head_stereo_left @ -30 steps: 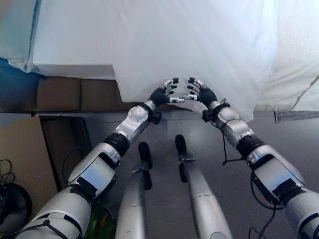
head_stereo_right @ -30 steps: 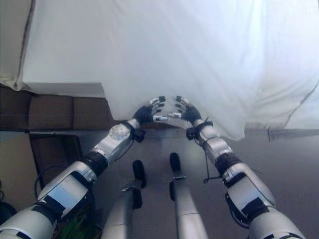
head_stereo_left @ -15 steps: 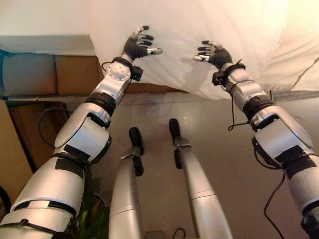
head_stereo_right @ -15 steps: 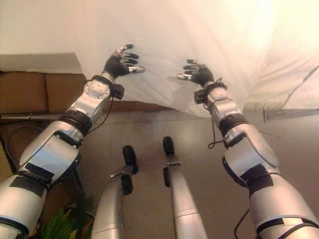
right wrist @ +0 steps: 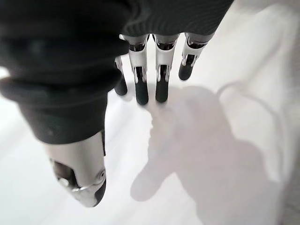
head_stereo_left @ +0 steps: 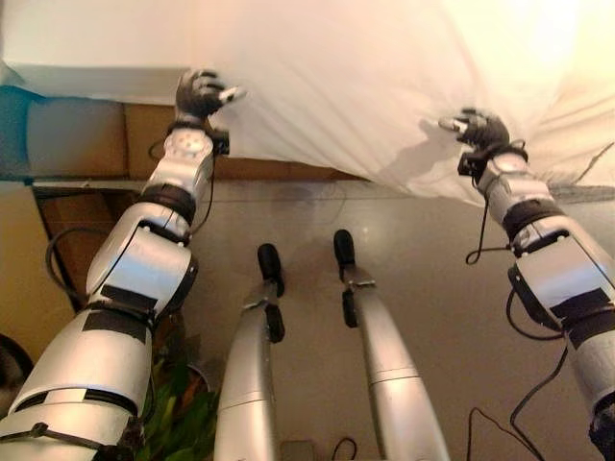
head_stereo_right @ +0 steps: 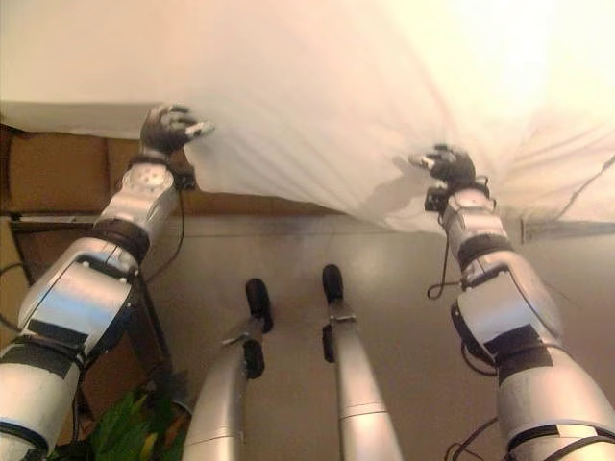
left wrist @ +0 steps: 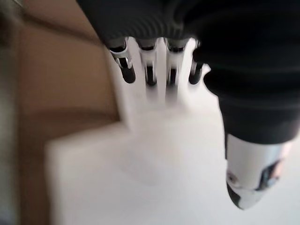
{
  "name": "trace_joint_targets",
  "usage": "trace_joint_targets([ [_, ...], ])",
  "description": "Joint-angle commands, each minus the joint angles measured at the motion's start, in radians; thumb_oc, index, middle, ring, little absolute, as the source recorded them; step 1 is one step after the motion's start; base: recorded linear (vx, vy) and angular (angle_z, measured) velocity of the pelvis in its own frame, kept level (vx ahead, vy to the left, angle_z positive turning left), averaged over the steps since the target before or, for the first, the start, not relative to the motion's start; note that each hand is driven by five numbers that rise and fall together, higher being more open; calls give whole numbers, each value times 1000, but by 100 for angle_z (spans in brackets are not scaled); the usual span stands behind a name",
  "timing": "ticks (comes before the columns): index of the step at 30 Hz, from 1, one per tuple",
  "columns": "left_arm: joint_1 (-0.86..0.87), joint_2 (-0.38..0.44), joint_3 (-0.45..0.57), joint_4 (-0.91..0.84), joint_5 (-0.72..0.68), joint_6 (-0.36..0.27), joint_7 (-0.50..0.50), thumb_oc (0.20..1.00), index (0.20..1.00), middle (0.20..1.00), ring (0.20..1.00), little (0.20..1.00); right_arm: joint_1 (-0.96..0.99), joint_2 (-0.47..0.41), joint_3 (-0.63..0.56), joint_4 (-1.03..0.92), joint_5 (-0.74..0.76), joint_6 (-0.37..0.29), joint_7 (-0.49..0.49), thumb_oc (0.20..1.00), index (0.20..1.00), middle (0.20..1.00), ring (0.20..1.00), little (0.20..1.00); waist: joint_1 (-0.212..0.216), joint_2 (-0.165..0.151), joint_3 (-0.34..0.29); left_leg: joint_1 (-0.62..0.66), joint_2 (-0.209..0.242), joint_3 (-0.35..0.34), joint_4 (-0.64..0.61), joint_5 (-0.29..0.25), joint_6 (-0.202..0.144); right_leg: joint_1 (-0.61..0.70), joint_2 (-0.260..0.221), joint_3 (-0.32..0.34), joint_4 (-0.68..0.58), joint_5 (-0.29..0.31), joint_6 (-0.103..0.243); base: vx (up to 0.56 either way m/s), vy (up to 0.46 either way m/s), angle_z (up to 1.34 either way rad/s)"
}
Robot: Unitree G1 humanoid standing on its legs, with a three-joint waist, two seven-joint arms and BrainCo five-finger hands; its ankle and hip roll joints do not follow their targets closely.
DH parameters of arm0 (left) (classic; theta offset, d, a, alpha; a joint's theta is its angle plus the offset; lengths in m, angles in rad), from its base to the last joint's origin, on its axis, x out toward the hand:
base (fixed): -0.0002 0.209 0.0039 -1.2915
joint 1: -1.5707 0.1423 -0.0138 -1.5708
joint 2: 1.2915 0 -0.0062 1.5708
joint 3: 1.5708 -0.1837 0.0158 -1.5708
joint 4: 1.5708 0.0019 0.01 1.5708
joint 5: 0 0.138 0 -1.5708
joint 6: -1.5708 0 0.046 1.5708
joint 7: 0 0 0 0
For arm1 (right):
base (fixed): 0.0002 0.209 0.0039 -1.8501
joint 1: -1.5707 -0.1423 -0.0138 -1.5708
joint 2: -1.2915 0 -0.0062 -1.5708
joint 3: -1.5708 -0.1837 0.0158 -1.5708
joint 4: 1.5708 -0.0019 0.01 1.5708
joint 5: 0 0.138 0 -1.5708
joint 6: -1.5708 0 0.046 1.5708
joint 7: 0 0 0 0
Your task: Make the bed
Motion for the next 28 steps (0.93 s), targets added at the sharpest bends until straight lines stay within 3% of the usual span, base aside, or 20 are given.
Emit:
trace_joint_targets([
  [1, 22, 1, 114, 64, -25, -4, 27, 1000, 1000, 1000, 1000, 1000, 11, -81, -78, 41, -12, -16, -25, 1000, 1000, 1000, 1000, 1000, 5, 38, 47, 129, 41, -43, -101, 23, -106, 150, -9, 20, -150, 25, 96, 0, 0, 0],
  [6, 253, -3, 240, 92, -34, 3, -15, 1000, 1000, 1000, 1000, 1000, 204, -86, -218, 70, -36, -6, -11, 1000, 1000, 1000, 1000, 1000, 17, 28, -8, 358, 30, -47, -308, 88, -102, 361, -19, 7, -318, 77, 110, 53, 7, -2],
  [10, 300, -17, 230, 99, 14, 11, -16, 1000, 1000, 1000, 1000, 1000, 248, -84, -240, 72, -41, -7, -11, 1000, 1000, 1000, 1000, 1000, 19, 23, -17, 421, 29, -45, -354, 104, -103, 423, -23, 9, -356, 94, 113, 71, 16, 6],
  [11, 441, -49, 250, 64, 52, -4, -60, 1000, 1000, 1000, 1000, 1000, 372, -72, -296, 51, -78, -15, 5, 1000, 1000, 1000, 1000, 1000, 25, 14, -82, 548, 30, -35, -437, 113, -99, 551, -43, 4, -458, 130, 122, 137, 58, 6],
  [18, 655, -125, 256, -41, 99, -52, -112, 1000, 1000, 1000, 1000, 1000, 591, 17, -343, -105, -92, -64, 48, 1000, 1000, 1000, 1000, 1000, 41, -12, -172, 693, 41, -15, -480, 109, -91, 708, -62, 20, -554, 163, 139, 73, 48, 0],
  [20, 659, -125, 255, -43, 99, -51, -112, 1000, 1000, 1000, 1000, 1000, 595, 18, -343, -108, -92, -63, 46, 1000, 1000, 1000, 1000, 1000, 42, -13, -172, 696, 41, -15, -480, 108, -91, 713, -62, 20, -556, 164, 139, 33, 21, -1],
  [21, 751, -152, 238, -164, 78, -90, -186, 1000, 1000, 1000, 1000, 1000, 699, 77, -373, -162, -95, -76, 58, 1000, 1000, 1000, 1000, 1000, 40, -25, -225, 738, 45, -22, -480, 92, -85, 762, -69, 28, -578, 161, 144, 66, 42, -7],
  [24, 836, -182, 199, -258, 58, -92, -268, 1000, 1000, 1000, 1000, 1000, 785, 145, -380, -190, -108, -78, 70, 1000, 1000, 1000, 1000, 1000, 40, -35, -273, 784, 48, -31, -480, 79, -78, 809, -67, 26, -575, 143, 143, 98, 60, 0],
  [28, 907, -238, 178, -253, 72, -79, -329, 1000, 1000, 1000, 1000, 1000, 868, 235, -399, -168, -127, -72, 76, 1000, 1000, 1000, 1000, 1000, 33, -43, -327, 841, 58, -34, -480, 52, -72, 874, -61, 29, -574, 117, 141, 93, 43, 0],
])
